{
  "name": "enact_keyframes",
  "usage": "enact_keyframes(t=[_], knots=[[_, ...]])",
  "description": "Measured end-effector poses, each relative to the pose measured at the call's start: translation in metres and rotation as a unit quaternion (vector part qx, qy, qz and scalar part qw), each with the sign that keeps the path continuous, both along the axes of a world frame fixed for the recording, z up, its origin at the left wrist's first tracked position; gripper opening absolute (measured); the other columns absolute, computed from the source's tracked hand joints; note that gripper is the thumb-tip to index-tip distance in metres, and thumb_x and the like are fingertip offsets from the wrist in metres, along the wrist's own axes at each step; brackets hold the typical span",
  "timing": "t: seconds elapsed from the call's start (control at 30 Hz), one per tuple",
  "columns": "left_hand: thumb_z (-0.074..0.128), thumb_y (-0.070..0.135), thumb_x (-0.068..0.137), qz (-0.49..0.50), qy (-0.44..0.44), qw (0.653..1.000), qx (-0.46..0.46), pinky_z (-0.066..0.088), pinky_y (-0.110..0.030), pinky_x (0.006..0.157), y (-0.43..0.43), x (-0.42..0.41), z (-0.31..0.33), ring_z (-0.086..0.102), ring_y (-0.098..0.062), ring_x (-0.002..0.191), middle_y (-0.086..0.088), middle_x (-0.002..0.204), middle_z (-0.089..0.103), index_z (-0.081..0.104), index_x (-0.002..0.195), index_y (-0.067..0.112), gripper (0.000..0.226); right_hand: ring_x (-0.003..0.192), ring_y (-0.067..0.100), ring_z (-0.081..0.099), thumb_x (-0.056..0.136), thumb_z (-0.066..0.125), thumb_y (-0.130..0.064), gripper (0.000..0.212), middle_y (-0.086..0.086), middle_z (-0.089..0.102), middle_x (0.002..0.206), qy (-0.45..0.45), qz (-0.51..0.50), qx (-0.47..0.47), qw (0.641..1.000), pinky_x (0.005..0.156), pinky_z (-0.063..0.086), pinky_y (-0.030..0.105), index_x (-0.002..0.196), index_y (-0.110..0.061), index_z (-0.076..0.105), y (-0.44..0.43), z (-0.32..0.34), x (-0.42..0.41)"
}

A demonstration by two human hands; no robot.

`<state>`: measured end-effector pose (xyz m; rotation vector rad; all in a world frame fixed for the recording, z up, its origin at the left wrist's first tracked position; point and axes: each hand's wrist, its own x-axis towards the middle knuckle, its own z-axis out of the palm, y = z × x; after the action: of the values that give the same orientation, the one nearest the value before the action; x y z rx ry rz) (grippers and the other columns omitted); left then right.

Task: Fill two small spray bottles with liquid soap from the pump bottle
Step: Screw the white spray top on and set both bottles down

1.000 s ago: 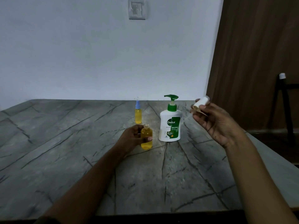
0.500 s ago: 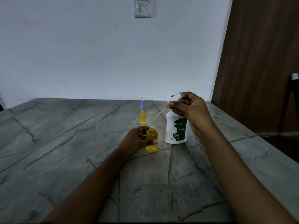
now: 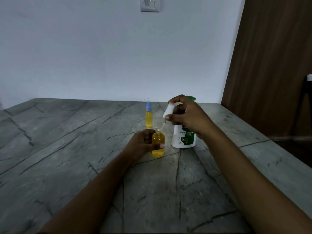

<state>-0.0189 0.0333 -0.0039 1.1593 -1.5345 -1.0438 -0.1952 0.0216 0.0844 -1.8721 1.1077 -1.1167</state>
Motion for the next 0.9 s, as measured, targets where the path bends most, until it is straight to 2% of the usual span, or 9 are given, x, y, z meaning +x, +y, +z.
enact_keyframes(t=[0.1, 0.23, 0.37, 0.53, 0.73, 0.8, 0.9], knots=[[0.075, 0.006, 0.070, 0.001, -0.002, 1.000, -0.001, 0.050, -0.013, 0.068, 0.000, 0.000, 0.000, 0.066, -0.002, 0.085, 0.006, 0.098, 0.068, 0.058, 0.105, 0.019, 0.040, 0.078, 0.013, 0.068, 0.077, 0.075, -0.007, 0.040, 0.004, 0.068, 0.097, 0.130, 0.058, 0.006, 0.990, 0.065, 0.055, 0.018, 0.111, -0.020, 0.057, -0.003, 0.017, 0.002], [0.075, 0.003, 0.069, 0.004, 0.004, 1.000, -0.004, 0.050, -0.013, 0.066, 0.000, 0.000, 0.000, 0.067, -0.004, 0.083, 0.004, 0.096, 0.069, 0.059, 0.108, 0.012, 0.043, 0.077, 0.006, 0.062, 0.078, 0.073, -0.006, 0.031, -0.004, 0.066, 0.094, 0.280, 0.107, -0.012, 0.954, 0.052, 0.043, 0.006, 0.105, -0.017, 0.063, -0.008, 0.036, 0.010], [0.076, 0.002, 0.067, 0.008, 0.015, 1.000, -0.004, 0.053, -0.020, 0.073, 0.000, 0.000, -0.002, 0.068, -0.010, 0.086, -0.001, 0.098, 0.069, 0.058, 0.110, 0.008, 0.047, 0.084, 0.011, 0.063, 0.078, 0.073, -0.012, 0.026, -0.002, 0.065, 0.101, 0.401, 0.126, -0.056, 0.906, 0.062, 0.043, 0.015, 0.100, -0.025, 0.065, -0.017, 0.038, 0.024], [0.074, 0.000, 0.070, 0.007, 0.005, 1.000, -0.013, 0.047, -0.009, 0.060, 0.002, -0.002, 0.001, 0.067, 0.001, 0.075, 0.006, 0.089, 0.068, 0.059, 0.099, 0.015, 0.036, 0.083, 0.010, 0.054, 0.079, 0.072, -0.012, 0.027, 0.000, 0.060, 0.101, 0.477, 0.140, -0.086, 0.863, 0.062, 0.037, 0.020, 0.102, -0.024, 0.067, -0.021, 0.037, 0.033], [0.075, 0.004, 0.069, 0.011, -0.001, 1.000, -0.010, 0.048, -0.010, 0.062, 0.000, -0.001, 0.000, 0.067, 0.000, 0.078, 0.005, 0.092, 0.068, 0.060, 0.103, 0.015, 0.038, 0.076, 0.005, 0.049, 0.078, 0.074, -0.015, 0.025, -0.009, 0.054, 0.088, 0.513, 0.148, -0.102, 0.839, 0.061, 0.035, 0.019, 0.099, -0.026, 0.066, -0.022, 0.038, 0.039], [0.076, 0.007, 0.069, 0.013, -0.004, 1.000, -0.006, 0.051, -0.012, 0.066, -0.001, -0.001, -0.001, 0.067, -0.003, 0.083, 0.004, 0.096, 0.069, 0.060, 0.104, 0.016, 0.040, 0.072, 0.002, 0.051, 0.079, 0.075, -0.018, 0.022, -0.011, 0.054, 0.081, 0.519, 0.138, -0.102, 0.837, 0.058, 0.034, 0.017, 0.099, -0.023, 0.067, -0.022, 0.038, 0.039], [0.078, 0.009, 0.068, 0.018, -0.010, 1.000, -0.006, 0.053, -0.017, 0.074, -0.003, 0.000, -0.002, 0.066, -0.006, 0.089, 0.000, 0.103, 0.068, 0.059, 0.107, 0.015, 0.044, 0.062, 0.002, 0.063, 0.079, 0.076, -0.022, 0.024, -0.004, 0.067, 0.074, 0.490, 0.136, -0.051, 0.860, 0.054, 0.044, 0.012, 0.098, -0.009, 0.070, -0.026, 0.039, 0.041]])
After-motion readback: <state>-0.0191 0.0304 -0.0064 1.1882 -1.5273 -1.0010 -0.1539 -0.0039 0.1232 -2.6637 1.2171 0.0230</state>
